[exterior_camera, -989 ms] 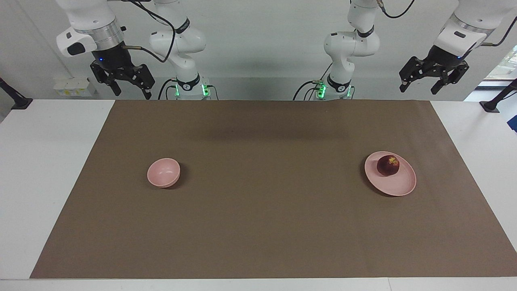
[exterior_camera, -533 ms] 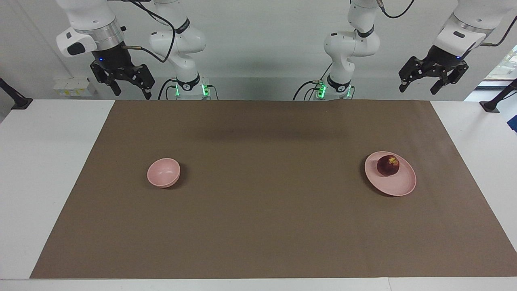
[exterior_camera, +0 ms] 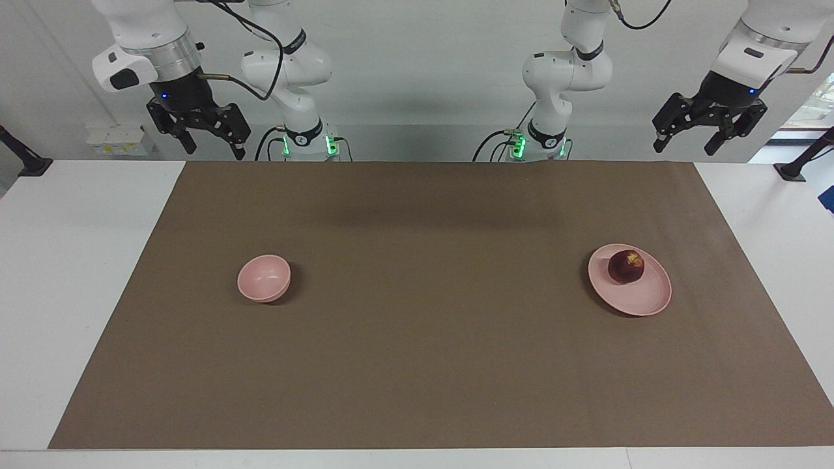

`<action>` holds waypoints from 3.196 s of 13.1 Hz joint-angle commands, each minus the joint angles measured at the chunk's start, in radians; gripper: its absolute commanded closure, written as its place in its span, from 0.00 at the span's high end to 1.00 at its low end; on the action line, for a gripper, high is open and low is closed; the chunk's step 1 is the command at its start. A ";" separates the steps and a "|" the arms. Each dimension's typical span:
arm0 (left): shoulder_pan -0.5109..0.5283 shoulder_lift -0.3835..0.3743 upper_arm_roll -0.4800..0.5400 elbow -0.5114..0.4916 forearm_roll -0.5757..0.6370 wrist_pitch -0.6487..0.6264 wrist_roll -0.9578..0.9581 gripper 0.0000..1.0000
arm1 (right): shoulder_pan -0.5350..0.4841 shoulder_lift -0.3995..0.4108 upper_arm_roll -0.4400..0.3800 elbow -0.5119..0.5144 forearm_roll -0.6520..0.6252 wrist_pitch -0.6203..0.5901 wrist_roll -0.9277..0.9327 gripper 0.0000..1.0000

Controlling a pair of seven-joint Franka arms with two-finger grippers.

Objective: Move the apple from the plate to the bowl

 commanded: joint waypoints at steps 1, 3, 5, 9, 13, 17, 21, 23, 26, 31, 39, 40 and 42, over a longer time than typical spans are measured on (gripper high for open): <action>0.007 -0.017 -0.005 -0.036 -0.005 0.034 0.004 1.00 | -0.016 -0.006 0.006 -0.006 -0.009 0.000 -0.014 1.00; 0.008 -0.017 -0.005 -0.037 -0.007 0.042 0.006 1.00 | -0.016 -0.005 0.007 -0.014 -0.009 0.043 -0.014 1.00; 0.013 -0.019 -0.005 -0.060 -0.007 0.070 0.032 1.00 | -0.011 -0.003 0.007 -0.022 -0.008 0.045 -0.014 1.00; 0.028 -0.025 -0.004 -0.128 -0.009 0.155 0.100 1.00 | -0.002 0.009 0.009 -0.040 -0.008 0.091 -0.016 1.00; 0.047 -0.025 -0.004 -0.255 -0.012 0.250 0.102 1.00 | 0.010 0.056 0.018 -0.071 0.029 0.198 -0.026 1.00; 0.060 -0.037 -0.004 -0.403 -0.012 0.359 0.105 1.00 | 0.077 0.165 0.019 -0.075 0.083 0.327 -0.016 1.00; 0.065 -0.031 -0.004 -0.537 -0.012 0.494 0.185 1.00 | 0.140 0.218 0.018 -0.133 0.139 0.465 0.010 1.00; 0.086 0.005 -0.004 -0.559 -0.021 0.569 0.185 1.00 | 0.160 0.256 0.019 -0.134 0.153 0.485 0.050 1.00; 0.099 0.097 -0.004 -0.560 -0.071 0.643 0.220 1.00 | 0.186 0.325 0.019 -0.158 0.207 0.656 0.061 1.00; 0.108 0.167 -0.004 -0.628 -0.073 0.784 0.246 1.00 | 0.242 0.400 0.022 -0.164 0.288 0.773 0.101 1.00; 0.105 0.148 -0.004 -0.683 -0.073 0.820 0.246 0.00 | 0.322 0.403 0.022 -0.301 0.396 0.938 0.144 1.00; 0.103 0.147 -0.005 -0.686 -0.073 0.818 0.245 0.00 | 0.323 0.403 0.022 -0.301 0.396 0.939 0.150 1.00; 0.102 0.141 -0.013 -0.683 -0.073 0.815 0.246 0.00 | 0.323 0.403 0.022 -0.301 0.396 0.941 0.155 1.00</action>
